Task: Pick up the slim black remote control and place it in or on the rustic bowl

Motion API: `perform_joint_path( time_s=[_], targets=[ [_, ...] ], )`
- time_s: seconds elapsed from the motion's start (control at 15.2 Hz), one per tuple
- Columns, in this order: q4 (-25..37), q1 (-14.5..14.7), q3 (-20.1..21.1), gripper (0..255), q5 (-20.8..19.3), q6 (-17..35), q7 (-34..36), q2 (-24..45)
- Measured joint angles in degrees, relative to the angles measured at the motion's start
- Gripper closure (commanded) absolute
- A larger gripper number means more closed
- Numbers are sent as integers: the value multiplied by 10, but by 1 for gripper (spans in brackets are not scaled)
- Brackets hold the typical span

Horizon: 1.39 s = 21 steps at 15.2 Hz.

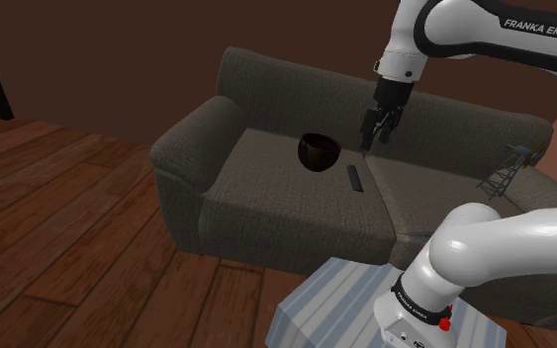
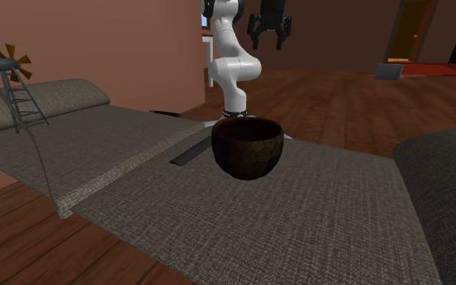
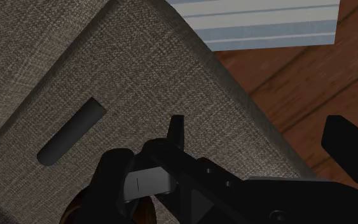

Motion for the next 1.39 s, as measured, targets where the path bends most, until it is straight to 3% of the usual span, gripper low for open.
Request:
perform_joint_path(
  time_s=[0.26, 0.86, 1.39],
  targets=[
    [-5, -14, -12, 0, -3, 28, 10, 27],
    [0, -76, -79, 0, -19, 143, 35, 164],
    [39, -117, -139, 0, -4, 232, 54, 309]
  ],
)
